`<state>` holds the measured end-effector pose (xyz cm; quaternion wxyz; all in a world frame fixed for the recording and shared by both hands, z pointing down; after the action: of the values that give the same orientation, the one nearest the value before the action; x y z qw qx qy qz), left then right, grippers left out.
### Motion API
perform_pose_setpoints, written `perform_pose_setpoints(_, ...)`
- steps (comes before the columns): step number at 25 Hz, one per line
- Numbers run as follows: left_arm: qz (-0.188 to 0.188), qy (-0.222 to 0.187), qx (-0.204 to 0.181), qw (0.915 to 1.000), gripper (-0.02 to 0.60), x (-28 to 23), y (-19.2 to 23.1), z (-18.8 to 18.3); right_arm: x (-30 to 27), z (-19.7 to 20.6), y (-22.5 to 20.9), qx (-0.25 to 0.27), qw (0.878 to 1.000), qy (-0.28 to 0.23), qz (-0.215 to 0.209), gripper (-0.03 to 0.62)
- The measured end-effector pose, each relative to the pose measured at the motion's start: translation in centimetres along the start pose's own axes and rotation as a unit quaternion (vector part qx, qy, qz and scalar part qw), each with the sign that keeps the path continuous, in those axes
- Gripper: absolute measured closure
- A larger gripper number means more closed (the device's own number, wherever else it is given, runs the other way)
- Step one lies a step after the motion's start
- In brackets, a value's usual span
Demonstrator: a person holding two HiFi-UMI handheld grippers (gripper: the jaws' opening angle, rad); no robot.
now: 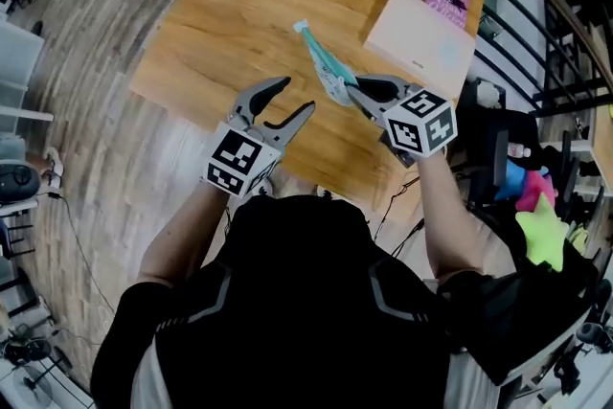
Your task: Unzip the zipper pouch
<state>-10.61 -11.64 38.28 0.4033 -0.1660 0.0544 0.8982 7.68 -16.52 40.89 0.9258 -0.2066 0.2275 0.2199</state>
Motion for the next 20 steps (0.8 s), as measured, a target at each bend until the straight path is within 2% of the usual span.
perform_pose_setpoints(3,0.030,-0.028,-0.027,0.9988,0.342,-0.5,-0.3,-1.6,1.1,-1.2,1.4,-0.009,1.000,-0.012,0.013,0.537)
perform_pose_setpoints(7,0.060,-0.040,-0.062,0.9955,0.347,-1.0,-0.7,-2.7,1.8,-2.6,3.0,-0.019,0.999,-0.021,0.026,0.537)
perform_pose_setpoints(10,0.080,-0.052,-0.064,0.9934,0.362,-1.1,-0.9,-3.5,2.4,-3.3,4.0,-0.026,0.999,-0.032,0.027,0.537)
perform_pose_setpoints(20,0.105,-0.066,-0.142,0.9820,0.362,-1.1,-2.1,-5.0,3.5,-4.5,5.4,-0.078,0.995,-0.062,0.020,0.539)
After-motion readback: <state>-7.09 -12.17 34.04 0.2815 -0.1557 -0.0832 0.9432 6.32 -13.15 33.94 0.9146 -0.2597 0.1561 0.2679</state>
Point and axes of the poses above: the fingertips, and each gripper's own axes: x backward along the fingers, y to its left, z out of its underside, the point moved 7 cm from there along x, backward along the fingers, and after that the axes turned 6 degrees about -z, right-handed, at the moved point
